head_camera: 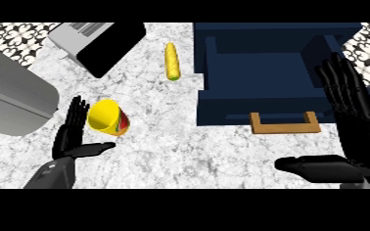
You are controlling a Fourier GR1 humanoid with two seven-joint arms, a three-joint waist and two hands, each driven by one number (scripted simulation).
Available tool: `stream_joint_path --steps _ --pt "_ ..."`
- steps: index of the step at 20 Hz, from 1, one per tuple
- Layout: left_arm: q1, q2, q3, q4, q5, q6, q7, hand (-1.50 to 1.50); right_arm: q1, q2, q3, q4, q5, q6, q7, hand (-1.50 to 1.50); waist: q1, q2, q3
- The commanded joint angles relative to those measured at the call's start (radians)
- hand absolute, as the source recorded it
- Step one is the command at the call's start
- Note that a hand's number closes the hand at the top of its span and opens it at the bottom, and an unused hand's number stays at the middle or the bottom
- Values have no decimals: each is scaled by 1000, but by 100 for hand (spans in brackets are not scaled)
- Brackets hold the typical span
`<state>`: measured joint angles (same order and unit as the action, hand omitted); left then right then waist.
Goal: Pick up the cup, place it into the drawer and close the drawer
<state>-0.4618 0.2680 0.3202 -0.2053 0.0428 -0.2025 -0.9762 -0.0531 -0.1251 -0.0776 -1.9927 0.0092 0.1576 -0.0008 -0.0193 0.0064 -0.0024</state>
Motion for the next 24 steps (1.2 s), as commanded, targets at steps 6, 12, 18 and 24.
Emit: stream_joint_path --steps 6,12,18,24 --pt "-14 -33 1 24 1 -56 -86 -150 -58 21 20 14 13 -22 41 -150 2 0 0" --pt "-36 -37 -1 16 10 -156 -63 -150 12 38 41 -17 27 -18 22 -150 0 0 0" --pt "-79 -72 8 1 28 -203 -49 -150 0 1 -26 54 -28 22 -36 -150 -11 5 -1" --pt "-62 -63 -3 -12 40 -350 -37 150 15 -14 -22 29 -39 47 -25 -150 -19 3 -2"
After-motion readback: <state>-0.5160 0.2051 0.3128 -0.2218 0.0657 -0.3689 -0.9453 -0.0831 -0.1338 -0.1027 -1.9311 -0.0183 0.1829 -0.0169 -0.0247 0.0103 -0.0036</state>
